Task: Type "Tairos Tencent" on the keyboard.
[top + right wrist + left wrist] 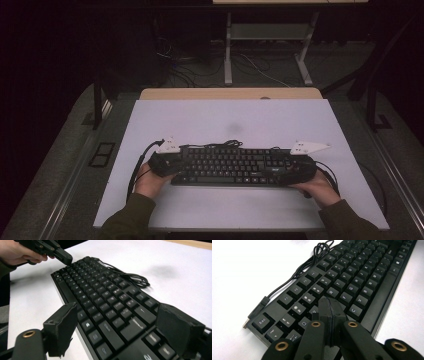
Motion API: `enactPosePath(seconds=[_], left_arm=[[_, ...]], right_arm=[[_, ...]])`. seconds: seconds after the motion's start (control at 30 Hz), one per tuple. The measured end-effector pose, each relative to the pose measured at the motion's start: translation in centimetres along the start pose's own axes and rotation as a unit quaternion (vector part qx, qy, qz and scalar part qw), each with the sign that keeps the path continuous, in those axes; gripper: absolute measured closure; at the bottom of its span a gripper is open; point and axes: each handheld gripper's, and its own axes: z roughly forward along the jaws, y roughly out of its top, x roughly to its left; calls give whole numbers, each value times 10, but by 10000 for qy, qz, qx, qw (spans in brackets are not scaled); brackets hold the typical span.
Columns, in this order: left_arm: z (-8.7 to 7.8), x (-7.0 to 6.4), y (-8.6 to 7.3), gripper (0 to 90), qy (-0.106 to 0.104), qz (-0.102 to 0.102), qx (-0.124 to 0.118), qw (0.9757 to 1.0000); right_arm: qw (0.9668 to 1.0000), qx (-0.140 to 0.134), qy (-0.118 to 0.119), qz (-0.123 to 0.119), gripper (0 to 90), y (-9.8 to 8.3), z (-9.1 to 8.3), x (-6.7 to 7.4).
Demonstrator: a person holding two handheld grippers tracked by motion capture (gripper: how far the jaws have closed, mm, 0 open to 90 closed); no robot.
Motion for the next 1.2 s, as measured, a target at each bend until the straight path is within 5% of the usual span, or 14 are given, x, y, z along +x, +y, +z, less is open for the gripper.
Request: enactPosePath(seconds=[0.4, 0.9, 1.2], left_arm=[[4, 0, -3, 887, -28, 39, 126, 9999], [9, 3, -8, 888, -1, 73, 344, 9994], [8, 2, -7, 887, 8, 45, 261, 9996]], right_arm=[[9998, -11, -208, 67, 170, -13, -16, -7], [9998, -60, -199, 50, 170, -13, -18, -8], [9998, -80, -194, 38, 170, -12, -19, -9]])
